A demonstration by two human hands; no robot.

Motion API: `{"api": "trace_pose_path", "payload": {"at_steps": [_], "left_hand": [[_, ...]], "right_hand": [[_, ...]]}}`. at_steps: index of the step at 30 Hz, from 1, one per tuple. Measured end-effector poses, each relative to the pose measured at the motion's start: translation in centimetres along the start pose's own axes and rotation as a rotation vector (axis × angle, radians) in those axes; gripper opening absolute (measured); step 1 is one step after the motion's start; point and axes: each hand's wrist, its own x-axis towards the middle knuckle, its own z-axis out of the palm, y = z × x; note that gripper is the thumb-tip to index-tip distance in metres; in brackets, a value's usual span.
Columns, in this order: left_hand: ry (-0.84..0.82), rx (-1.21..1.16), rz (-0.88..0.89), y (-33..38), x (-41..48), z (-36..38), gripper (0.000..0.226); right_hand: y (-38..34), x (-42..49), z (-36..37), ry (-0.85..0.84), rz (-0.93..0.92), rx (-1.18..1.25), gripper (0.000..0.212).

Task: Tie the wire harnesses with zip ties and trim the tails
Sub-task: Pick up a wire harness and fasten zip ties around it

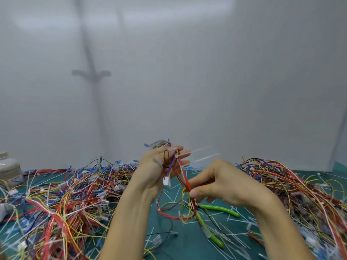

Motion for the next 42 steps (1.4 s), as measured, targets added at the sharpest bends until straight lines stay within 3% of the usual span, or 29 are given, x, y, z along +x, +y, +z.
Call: {"api": "trace_pose_path", "payload": {"at_steps": [3, 8, 10, 14, 17, 22, 25, 29, 35, 38, 40, 42], "left_hand": [[-0.043, 0.206, 0.123, 0.0, -0.3, 0.2, 0.013], [-0.188, 0.521, 0.223, -0.5, -0.6, -0.1, 0.015], [-0.246, 0.643, 0.250, -0.7, -0.5, 0.0, 0.015], [-0.319, 0.793, 0.265, -1.2, -0.5, 0.4, 0.014], [-0.320, 0.864, 0.287, -1.3, -0.5, 0.6, 0.015], [-0.263, 1.057, 0.343, -1.2, -0.6, 0.7, 0.008], [-0.141, 0.914, 0.396, -0.7, -0.6, 0.6, 0.017], [-0.260, 0.445, 0.306, 0.0, -0.9, 0.4, 0.024], [-0.196, 0.390, 0.312, 0.1, -1.0, 0.3, 0.021], [-0.125, 0.392, 0.332, 0.5, -1.0, -0.3, 0.013], [-0.094, 0.403, 0.318, 0.5, -0.9, -0.7, 0.010], [-0.081, 0.391, 0.305, 0.4, -0.8, -0.8, 0.010]], "right_hand": [[-0.1, -0.4, -0.6, 0.062, 0.049, -0.047, 0.018], [-0.2, -0.4, -1.2, 0.566, 0.054, 0.011, 0.025], [-0.4, -0.2, -1.2, 0.676, 0.003, 0.115, 0.023], [-0.8, -0.3, -0.9, 0.554, -0.114, 0.249, 0.014], [-0.7, -0.3, -0.9, 0.580, -0.115, 0.277, 0.023], [-1.0, -0.3, -0.7, 0.588, -0.093, 0.510, 0.004], [-1.2, -0.3, -0.6, 0.580, -0.106, 0.624, 0.007], [-1.1, -0.1, -0.4, 0.576, -0.131, 0.647, 0.004], [-0.8, 0.4, 0.0, 0.502, -0.091, 0.697, 0.017], [1.0, 1.3, 0.0, 0.560, 0.017, 0.466, 0.016], [3.2, 2.2, 0.4, 0.551, 0.153, -0.068, 0.018], [5.5, 3.1, 1.7, 0.401, 0.286, -0.494, 0.026]]}}
